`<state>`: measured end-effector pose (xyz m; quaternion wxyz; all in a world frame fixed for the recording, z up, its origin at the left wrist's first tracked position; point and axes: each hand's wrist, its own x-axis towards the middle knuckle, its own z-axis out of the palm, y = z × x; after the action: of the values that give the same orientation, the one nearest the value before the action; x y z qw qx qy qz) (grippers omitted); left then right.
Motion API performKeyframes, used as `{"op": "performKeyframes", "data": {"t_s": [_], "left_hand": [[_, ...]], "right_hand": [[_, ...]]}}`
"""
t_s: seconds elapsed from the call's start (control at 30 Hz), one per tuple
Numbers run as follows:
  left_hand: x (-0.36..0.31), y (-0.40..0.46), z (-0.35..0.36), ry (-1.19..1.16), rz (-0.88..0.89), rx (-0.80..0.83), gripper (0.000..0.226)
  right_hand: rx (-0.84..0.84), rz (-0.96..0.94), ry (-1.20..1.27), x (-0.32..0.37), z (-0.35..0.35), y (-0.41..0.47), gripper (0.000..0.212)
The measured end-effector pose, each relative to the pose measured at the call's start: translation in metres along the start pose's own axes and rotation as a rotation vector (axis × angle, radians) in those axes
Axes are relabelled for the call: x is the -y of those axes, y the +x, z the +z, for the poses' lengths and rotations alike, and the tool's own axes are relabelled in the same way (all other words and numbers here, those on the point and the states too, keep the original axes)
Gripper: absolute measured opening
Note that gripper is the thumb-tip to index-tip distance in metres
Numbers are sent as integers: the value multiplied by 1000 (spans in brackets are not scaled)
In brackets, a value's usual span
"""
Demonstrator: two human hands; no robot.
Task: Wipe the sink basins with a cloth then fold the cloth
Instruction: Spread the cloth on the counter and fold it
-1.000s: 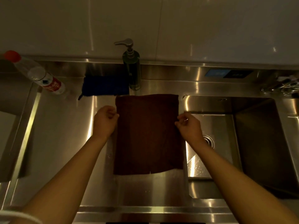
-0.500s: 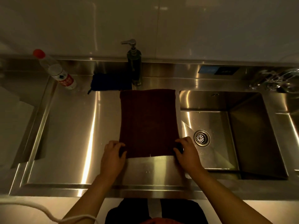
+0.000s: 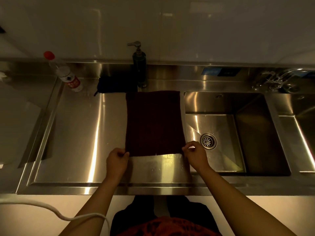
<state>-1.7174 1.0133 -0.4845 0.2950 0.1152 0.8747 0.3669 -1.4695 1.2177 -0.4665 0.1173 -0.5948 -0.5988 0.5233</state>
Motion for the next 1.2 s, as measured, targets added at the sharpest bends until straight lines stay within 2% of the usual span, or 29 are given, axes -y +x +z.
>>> {"op": "performKeyframes", "data": {"t_s": [0.13, 0.3, 0.47, 0.6, 0.73, 0.83, 1.0, 1.07, 1.2], "left_hand": [[0, -5, -12, -269, -63, 66, 8], [-3, -7, -21, -274, 45, 6, 10], [0, -8, -23, -396, -4, -9, 11], [2, -12, -22, -433, 12, -44, 19], [11, -20, -17, -185, 234, 36, 31], [19, -23, -16, 53, 386, 63, 35], [29, -17, -16, 330, 438, 164, 37], [32, -14, -17, 399, 447, 146, 36], [27, -11, -16, 450, 523, 48, 18]], "right_hand": [[40, -82, 97, -5, -9, -4, 8], [74, -42, 238, -12, -13, -8, 8], [-13, -48, 134, -9, -16, -9, 17], [49, -124, 4, -9, -17, -10, 31], [115, -190, -149, -18, -17, -18, 47], [78, -199, -233, -26, -14, -22, 45], [24, -230, -217, -26, -8, -20, 30], [9, -247, -210, -22, -6, -19, 28], [-10, -329, -289, -21, -6, -18, 22]]}}
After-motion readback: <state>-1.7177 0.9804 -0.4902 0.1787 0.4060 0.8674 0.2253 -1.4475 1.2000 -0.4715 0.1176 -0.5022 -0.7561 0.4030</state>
